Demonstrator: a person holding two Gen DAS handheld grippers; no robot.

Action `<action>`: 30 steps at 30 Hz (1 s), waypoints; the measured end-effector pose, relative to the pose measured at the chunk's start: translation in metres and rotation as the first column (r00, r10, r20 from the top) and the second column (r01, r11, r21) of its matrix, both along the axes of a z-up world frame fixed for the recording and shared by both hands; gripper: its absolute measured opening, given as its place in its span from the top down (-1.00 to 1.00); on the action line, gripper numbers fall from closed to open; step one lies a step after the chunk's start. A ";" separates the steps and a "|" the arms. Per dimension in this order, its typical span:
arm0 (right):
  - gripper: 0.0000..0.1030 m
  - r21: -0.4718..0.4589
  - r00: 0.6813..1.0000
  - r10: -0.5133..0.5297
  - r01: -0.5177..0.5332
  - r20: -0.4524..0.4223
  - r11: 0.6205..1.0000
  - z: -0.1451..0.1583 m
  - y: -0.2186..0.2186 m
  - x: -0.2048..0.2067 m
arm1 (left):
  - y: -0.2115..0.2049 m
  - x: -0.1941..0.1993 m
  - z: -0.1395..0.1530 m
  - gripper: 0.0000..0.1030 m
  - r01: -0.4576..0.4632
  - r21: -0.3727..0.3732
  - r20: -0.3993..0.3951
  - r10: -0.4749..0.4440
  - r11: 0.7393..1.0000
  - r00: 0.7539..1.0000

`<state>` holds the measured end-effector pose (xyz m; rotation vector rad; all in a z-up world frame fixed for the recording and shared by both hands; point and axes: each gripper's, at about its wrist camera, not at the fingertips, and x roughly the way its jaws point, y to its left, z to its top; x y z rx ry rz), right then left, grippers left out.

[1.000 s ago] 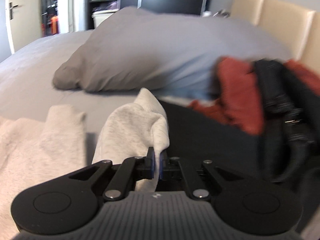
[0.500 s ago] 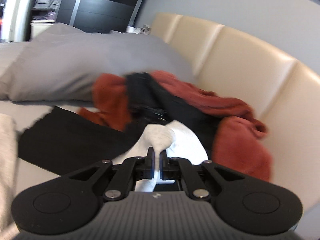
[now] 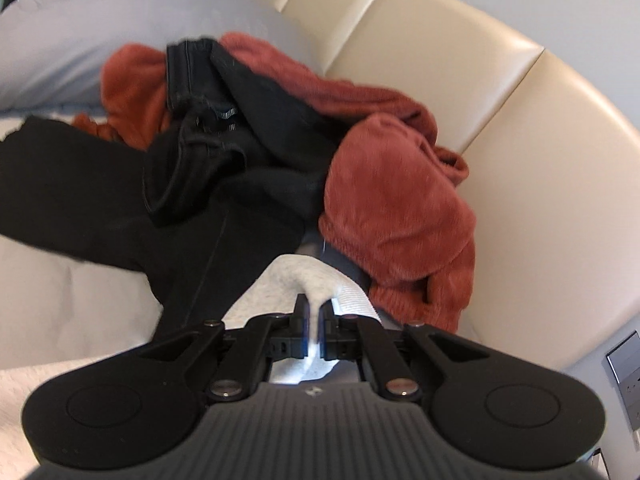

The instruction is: Fold clothes

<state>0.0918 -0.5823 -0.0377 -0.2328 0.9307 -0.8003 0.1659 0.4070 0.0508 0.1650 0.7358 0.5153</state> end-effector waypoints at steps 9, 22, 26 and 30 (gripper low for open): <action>0.62 0.039 0.993 -0.029 0.034 -0.116 0.999 -0.037 -0.008 0.011 | 0.017 -0.003 -0.038 0.65 -0.020 -0.036 -0.119 0.015 0.999 0.993; -0.10 0.080 0.996 0.074 -0.078 0.043 0.994 0.010 0.030 0.021 | -0.064 0.029 0.008 -0.04 0.206 -0.151 0.048 -0.201 0.967 0.978; -0.10 0.174 0.982 0.150 -0.168 0.113 0.970 0.013 0.057 0.044 | -0.109 0.055 0.007 -0.04 0.293 -0.210 0.070 -0.285 0.933 0.956; -0.07 0.266 0.962 0.216 -0.255 0.166 0.930 0.007 0.086 0.075 | -0.155 0.088 -0.012 -0.04 0.362 -0.227 0.056 -0.359 0.904 0.932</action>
